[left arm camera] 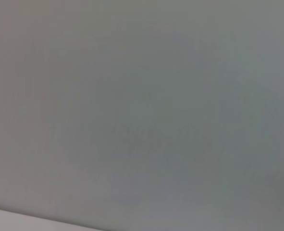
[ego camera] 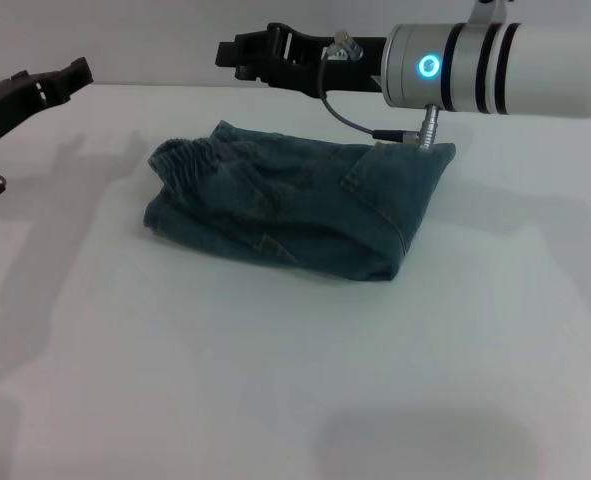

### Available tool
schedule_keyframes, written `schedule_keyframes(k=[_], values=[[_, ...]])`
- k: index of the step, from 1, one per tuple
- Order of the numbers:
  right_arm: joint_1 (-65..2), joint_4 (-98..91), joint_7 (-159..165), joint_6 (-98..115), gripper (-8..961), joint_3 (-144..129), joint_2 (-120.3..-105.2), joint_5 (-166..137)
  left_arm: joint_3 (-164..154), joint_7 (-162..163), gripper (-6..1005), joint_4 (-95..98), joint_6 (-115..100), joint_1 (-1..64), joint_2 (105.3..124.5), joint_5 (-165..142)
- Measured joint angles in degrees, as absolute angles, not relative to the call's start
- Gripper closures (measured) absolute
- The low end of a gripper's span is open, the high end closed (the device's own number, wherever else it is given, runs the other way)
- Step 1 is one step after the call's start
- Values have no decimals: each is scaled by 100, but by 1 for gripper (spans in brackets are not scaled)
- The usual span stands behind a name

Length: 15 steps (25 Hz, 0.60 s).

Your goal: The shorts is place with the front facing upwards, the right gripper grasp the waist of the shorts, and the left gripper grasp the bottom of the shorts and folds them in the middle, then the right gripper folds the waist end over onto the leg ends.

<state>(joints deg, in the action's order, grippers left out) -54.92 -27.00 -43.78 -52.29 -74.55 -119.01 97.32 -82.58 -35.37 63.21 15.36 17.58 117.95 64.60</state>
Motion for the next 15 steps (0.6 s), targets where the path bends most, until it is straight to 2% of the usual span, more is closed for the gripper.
schedule_keyframes(k=[3,8,11,14,15], values=[[-5449,-2706,-4364,-5274,763,-7459,-11888,9735,-8260,-3577,185,6304,1536,1769,11795,6460],[-5040,-3370,-5182,-5114,577,-7672,-11901,9704,-8267,-3605,185,6291,1535,1777,11794,6460],[-4237,-4397,-5872,-3931,465,-8338,-11937,9591,-8281,-3678,185,6283,1490,1758,11802,6460],[-3473,-5376,-6355,-1627,353,-9515,-11933,9219,-8347,-3719,185,6269,1369,1722,11811,6479],[-3354,-5519,-6493,-841,352,-9912,-11931,9029,-8380,-3723,185,6265,1319,1715,11811,6483]])
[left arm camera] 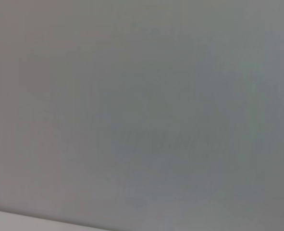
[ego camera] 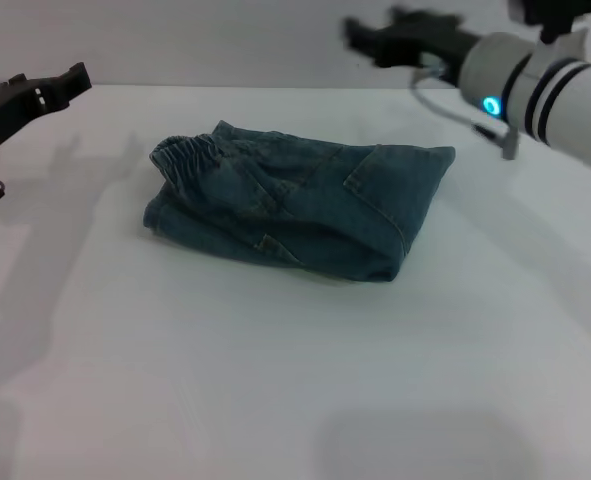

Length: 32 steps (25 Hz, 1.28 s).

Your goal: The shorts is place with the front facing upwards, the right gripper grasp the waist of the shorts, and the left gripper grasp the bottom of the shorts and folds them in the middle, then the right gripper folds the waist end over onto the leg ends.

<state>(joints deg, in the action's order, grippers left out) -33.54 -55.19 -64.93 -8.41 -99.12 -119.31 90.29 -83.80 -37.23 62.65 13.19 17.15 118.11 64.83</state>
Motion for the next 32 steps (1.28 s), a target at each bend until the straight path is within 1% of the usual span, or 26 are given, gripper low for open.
schedule_keyframes(k=[2,6,8,10,13,16,17,23,27,32], values=[[-3300,-5544,-6697,1057,349,-10787,-11938,8503,-8502,-3724,185,6260,1186,1704,11817,6492],[-3681,-4499,-6086,4520,350,-12552,-11947,7986,-8827,-3724,186,6259,816,1681,11817,6510],[-3736,-4055,-5231,5679,359,-13275,-11949,7784,-9035,-3722,186,6241,473,1666,11818,6511],[-3675,-3683,-4191,6305,368,-13855,-11965,7272,-9260,-3701,186,6222,66,1633,11820,6511],[-3527,-3227,-2671,6616,382,-14467,-11984,6280,-9785,-3569,186,6198,-894,1537,11820,6514],[-3382,-3101,-1939,6850,395,-14779,-11985,5879,-10343,-3364,186,6085,-1888,1498,11801,6452],[-3318,-3081,-1804,6898,399,-14858,-11986,5804,-10727,-3230,186,5908,-2553,1507,11795,6357],[-2904,-2897,-830,6832,426,-15230,-11988,5651,-11975,-2002,186,4599,-4946,1816,11817,5416],[-2730,-2752,-382,6642,444,-15656,-11989,5647,-12198,-1323,186,3926,-5322,2003,11827,5199],[-2486,-2792,-426,6507,466,-15760,-11989,5653,-12261,-1281,186,3771,-5277,2004,11838,5165]])
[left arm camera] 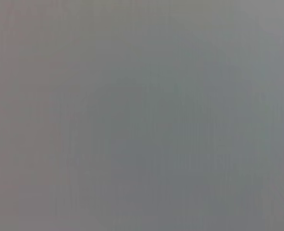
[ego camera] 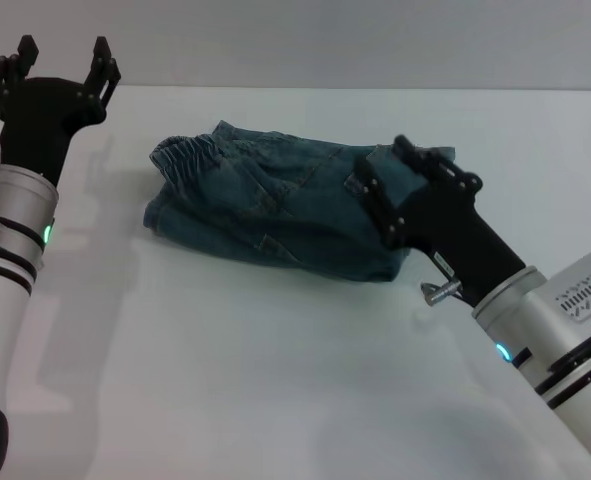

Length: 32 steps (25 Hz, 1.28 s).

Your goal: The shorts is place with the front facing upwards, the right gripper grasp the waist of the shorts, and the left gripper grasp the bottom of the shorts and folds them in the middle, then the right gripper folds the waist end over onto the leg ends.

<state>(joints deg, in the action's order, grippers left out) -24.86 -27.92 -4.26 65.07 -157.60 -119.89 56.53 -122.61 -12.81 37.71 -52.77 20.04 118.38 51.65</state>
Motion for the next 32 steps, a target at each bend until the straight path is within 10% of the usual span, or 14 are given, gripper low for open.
schedule_keyframes(k=[16,32], values=[[-2643,-2868,365,5280,946,-16169,-11962,5426,-12269,-1230,186,3647,-4996,2180,11856,5175],[-2704,-2114,1012,5075,911,-15774,-11932,5486,-12265,-1222,186,3626,-4923,2156,11856,5176]])
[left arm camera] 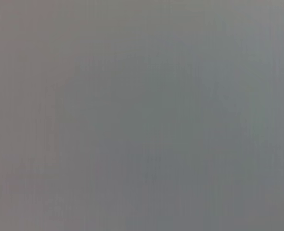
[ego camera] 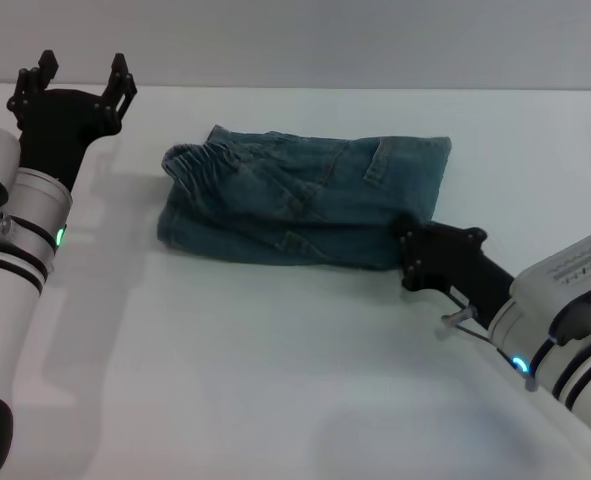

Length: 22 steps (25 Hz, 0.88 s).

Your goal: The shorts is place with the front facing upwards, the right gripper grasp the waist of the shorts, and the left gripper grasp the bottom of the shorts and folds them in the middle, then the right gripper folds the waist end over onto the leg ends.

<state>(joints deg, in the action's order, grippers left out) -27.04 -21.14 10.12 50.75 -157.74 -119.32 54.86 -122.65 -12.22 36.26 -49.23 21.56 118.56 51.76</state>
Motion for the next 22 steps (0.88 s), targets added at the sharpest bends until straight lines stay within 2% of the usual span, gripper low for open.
schedule_keyframes(k=[10,17,22], values=[[-2616,-2163,1015,5339,872,-15656,-11915,5317,-12268,-1221,186,3571,-4854,2177,11848,5133],[-1903,-3158,-353,6421,845,-15213,-11955,4097,-12269,-1221,186,3473,-5116,2143,11849,5109],[-1220,-3301,-2351,7465,826,-14133,-11964,5748,-12212,-1221,186,3179,-5544,2111,11828,5109]])
